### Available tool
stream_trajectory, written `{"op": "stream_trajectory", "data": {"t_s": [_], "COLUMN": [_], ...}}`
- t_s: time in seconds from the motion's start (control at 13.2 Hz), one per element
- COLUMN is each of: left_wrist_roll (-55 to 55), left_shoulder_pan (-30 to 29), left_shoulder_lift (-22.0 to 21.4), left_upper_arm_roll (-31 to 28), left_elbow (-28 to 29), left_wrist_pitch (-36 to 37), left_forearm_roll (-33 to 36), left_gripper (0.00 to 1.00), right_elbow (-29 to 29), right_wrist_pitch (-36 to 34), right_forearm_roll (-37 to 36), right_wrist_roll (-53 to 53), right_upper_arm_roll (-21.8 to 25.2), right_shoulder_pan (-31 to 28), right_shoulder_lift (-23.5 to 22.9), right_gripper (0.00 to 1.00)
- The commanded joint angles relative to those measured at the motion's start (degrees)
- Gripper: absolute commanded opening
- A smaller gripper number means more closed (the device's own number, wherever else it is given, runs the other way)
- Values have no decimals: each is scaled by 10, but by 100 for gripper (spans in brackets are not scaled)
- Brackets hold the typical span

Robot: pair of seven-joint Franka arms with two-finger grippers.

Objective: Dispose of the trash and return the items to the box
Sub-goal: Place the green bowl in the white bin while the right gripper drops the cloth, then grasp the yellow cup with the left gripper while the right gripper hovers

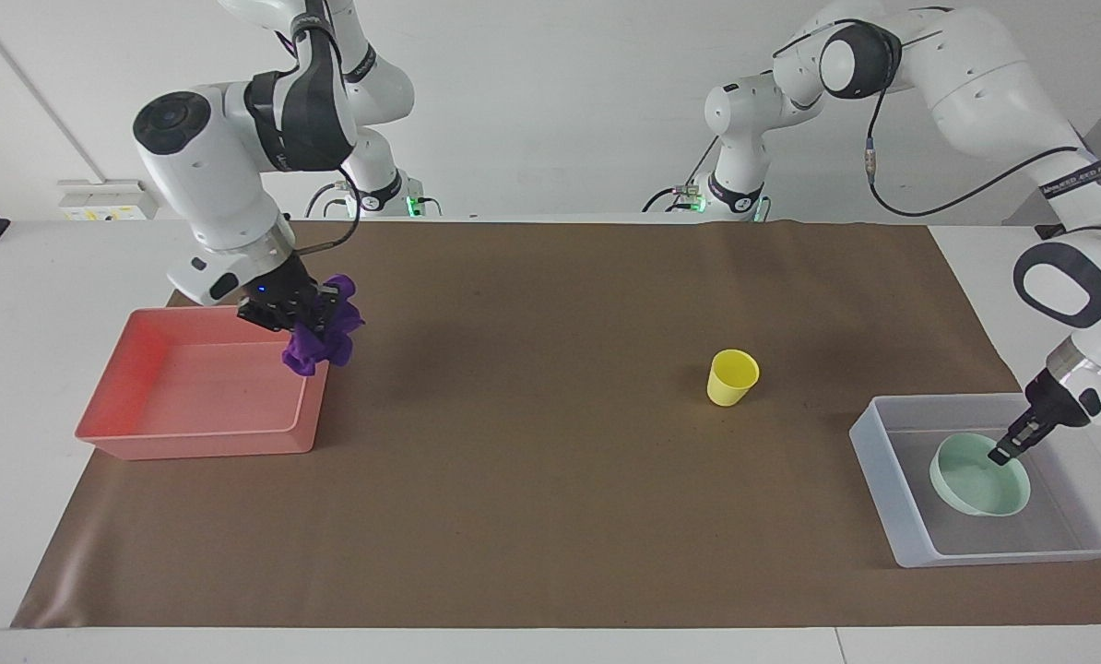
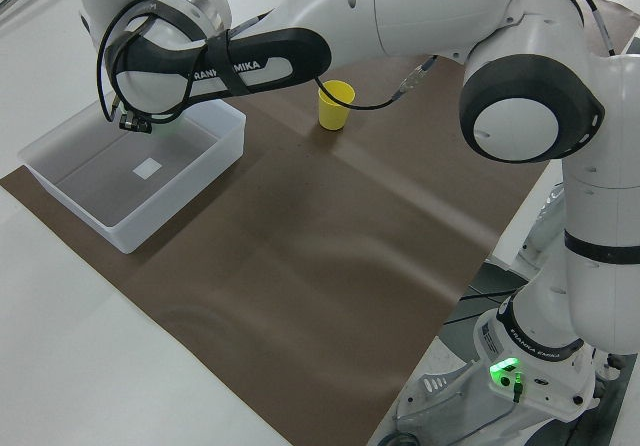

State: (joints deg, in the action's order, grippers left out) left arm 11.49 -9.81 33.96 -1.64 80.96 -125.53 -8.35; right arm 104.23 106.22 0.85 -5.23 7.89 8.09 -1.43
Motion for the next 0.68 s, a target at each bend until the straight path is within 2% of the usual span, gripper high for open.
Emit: {"op": "stream_trajectory", "data": {"t_s": [0.0, 0.08, 0.15, 0.23, 0.3, 0.45, 0.6], "left_wrist_roll": [-1, -2, 2, 0, -2, 2, 5], "left_shoulder_pan": [-5, 1, 7, 6, 8, 38, 93], "left_shoulder_lift": [16, 15, 11, -7, -45, -111, -184], "left_upper_arm_roll": [1, 1, 0, 1, 1, 1, 1], "left_elbow": [22, 17, 16, 15, 19, 21, 63], "left_wrist_pitch": [-50, -50, -48, -39, -14, 88, 187], "left_forearm_roll": [6, 8, 8, 10, 10, 31, 78], "left_gripper": [1, 63, 99, 100, 100, 100, 100], "right_elbow": [20, 44, 63, 85, 109, 146, 165], "right_wrist_pitch": [-11, -1, 14, 42, 75, 129, 171], "right_forearm_roll": [-11, -11, -11, -11, -11, -12, -12], "right_wrist_roll": [-68, -121, -161, -185, -200, -205, -205], "right_upper_arm_roll": [-5, -5, -5, -5, -5, -5, -5], "right_shoulder_pan": [-71, -98, -130, -150, -161, -177, -178], "right_shoulder_lift": [12, 21, 23, 23, 22, 13, -7], "right_gripper": [0, 0, 0, 0, 0, 1, 1]}}
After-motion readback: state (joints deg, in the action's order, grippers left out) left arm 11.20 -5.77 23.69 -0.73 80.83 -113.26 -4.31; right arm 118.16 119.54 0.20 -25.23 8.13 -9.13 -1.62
